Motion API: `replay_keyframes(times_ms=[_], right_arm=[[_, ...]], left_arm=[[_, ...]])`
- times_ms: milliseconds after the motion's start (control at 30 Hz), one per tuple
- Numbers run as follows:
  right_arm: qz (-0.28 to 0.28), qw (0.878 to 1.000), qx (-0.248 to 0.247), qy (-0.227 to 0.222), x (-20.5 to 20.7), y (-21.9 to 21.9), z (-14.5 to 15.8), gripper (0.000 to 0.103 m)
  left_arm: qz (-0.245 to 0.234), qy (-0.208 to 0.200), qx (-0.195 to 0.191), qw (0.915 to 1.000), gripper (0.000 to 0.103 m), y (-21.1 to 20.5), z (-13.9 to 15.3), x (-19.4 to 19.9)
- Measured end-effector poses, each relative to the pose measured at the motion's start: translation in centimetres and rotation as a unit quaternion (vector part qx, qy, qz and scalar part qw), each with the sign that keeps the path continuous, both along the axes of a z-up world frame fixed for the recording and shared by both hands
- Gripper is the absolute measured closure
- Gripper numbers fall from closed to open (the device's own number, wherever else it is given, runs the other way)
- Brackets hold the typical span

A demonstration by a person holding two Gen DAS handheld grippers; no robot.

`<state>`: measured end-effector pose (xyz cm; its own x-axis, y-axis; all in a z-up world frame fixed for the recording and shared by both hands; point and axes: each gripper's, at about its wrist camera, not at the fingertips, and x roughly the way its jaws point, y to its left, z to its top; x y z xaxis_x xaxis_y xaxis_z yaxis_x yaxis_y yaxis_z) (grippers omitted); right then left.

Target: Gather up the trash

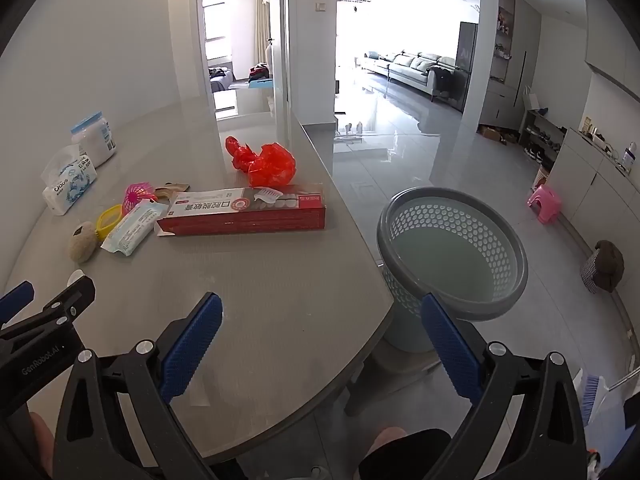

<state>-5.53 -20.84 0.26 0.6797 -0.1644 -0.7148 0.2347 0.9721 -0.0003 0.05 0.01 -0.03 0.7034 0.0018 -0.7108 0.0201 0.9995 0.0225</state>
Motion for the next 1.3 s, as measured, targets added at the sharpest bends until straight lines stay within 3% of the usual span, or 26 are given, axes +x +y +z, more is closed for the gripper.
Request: replay_keyframes(times_ms=[1300], right_arm=[[-0.001,1.000,-0.002,-0.002,0.0,-0.2,0.1,0.008]], left_arm=[[-0.005,-0.007,0.012,0.9999,0.006,-0.3,0.4,-0.2]])
